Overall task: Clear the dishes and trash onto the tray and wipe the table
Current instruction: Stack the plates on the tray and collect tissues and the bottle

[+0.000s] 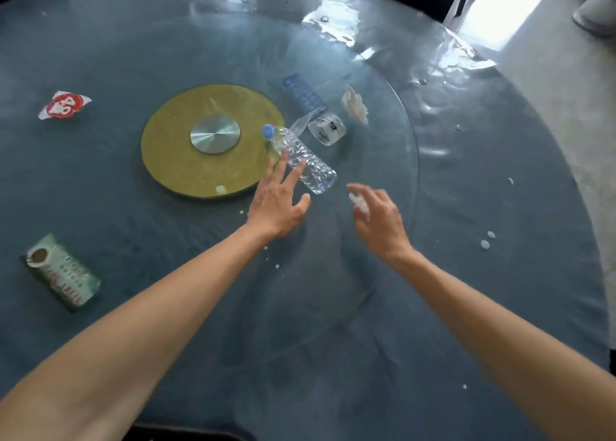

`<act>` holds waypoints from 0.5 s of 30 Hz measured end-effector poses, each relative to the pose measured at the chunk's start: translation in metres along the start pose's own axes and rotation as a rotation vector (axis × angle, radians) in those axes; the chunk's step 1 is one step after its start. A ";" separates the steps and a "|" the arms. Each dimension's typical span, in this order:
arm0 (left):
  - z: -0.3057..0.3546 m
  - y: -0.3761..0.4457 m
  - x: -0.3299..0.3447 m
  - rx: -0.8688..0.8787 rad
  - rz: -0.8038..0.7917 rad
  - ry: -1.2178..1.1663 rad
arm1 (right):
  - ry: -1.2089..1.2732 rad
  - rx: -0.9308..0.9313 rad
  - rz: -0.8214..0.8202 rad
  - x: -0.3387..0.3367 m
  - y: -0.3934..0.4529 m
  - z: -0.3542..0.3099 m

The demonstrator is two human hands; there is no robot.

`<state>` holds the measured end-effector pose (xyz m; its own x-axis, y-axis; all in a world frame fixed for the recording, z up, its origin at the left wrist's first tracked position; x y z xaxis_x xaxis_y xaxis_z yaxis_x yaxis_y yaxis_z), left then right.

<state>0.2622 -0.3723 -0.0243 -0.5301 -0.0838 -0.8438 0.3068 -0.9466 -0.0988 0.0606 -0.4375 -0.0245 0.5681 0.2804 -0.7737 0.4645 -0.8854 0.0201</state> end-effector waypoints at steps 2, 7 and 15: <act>-0.002 0.036 -0.009 -0.013 0.057 -0.008 | -0.004 0.004 0.072 -0.017 0.051 0.001; -0.008 0.115 -0.022 -0.058 0.086 0.058 | -0.057 0.058 0.139 -0.030 0.170 0.004; -0.021 0.156 0.004 -0.112 0.072 0.114 | -0.177 0.086 -0.065 0.034 0.236 0.021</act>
<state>0.3247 -0.5135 -0.0545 -0.4126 -0.1079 -0.9045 0.4300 -0.8984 -0.0891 0.1758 -0.6445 -0.0593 0.4068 0.2753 -0.8710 0.4326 -0.8979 -0.0818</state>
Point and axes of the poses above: each hand's wrist, its own y-axis towards the middle knuckle, its own x-axis out of the palm, z = x × y, the point moved 8 cm from there along y, towards the middle knuckle
